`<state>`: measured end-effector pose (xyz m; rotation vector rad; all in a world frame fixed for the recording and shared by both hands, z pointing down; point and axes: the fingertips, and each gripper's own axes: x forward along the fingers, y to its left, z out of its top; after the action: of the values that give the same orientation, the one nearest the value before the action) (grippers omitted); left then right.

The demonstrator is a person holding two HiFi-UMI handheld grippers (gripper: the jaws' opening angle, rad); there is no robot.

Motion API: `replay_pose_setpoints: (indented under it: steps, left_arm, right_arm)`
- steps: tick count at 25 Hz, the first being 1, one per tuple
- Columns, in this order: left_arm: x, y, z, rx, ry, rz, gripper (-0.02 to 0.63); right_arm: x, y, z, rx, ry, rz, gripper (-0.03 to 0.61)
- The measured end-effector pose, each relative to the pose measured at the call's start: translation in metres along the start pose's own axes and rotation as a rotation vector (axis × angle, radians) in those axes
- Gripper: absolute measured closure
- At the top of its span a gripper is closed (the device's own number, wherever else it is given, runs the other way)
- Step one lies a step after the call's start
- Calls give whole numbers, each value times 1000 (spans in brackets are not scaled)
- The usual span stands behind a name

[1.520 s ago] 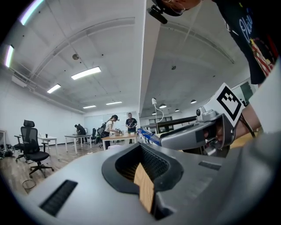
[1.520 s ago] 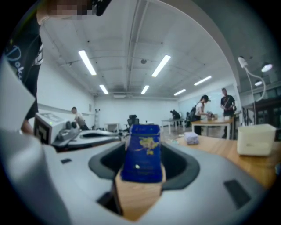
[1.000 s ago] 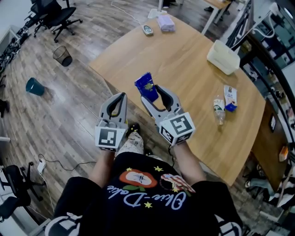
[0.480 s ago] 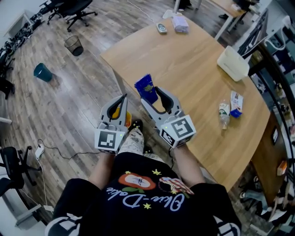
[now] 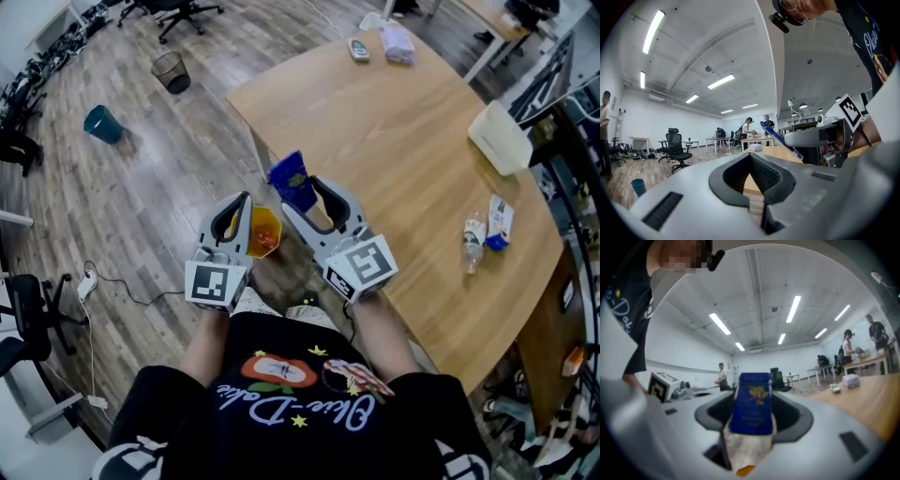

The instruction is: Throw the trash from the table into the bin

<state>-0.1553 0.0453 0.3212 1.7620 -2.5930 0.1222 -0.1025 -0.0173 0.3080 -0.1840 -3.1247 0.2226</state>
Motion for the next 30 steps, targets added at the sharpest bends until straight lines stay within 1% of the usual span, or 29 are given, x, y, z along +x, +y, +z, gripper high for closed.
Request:
replay_pose_setpoints:
  steps: [3,6,9,18,23,27,30]
  left_arm:
    - [2,16,-1,22,3,-11,603]
    - [2,37,-8,40,25,-2,603]
    - [2,57,-19,39,43,-5,603]
    - [9,95,-36,14,42,-46,603]
    - [11,107,-53,-1,56,-44,603]
    - [9,110,-76,-5,87,-44,603]
    - [7,109,-94,-15,112,-46,603]
  right_arm:
    - [17,9,-9,8,17,31,316]
    - [34,16,-20,17,29,37,316]
    - [53,23,-32,-11,46,36,316]
    - [93,28,-56,32,66,6,316]
    - [101,28,-76,45,89,-7,316]
    - [102,24,-100,74,112,-23,316]
    - [102,22,-119,73,136,-27,316]
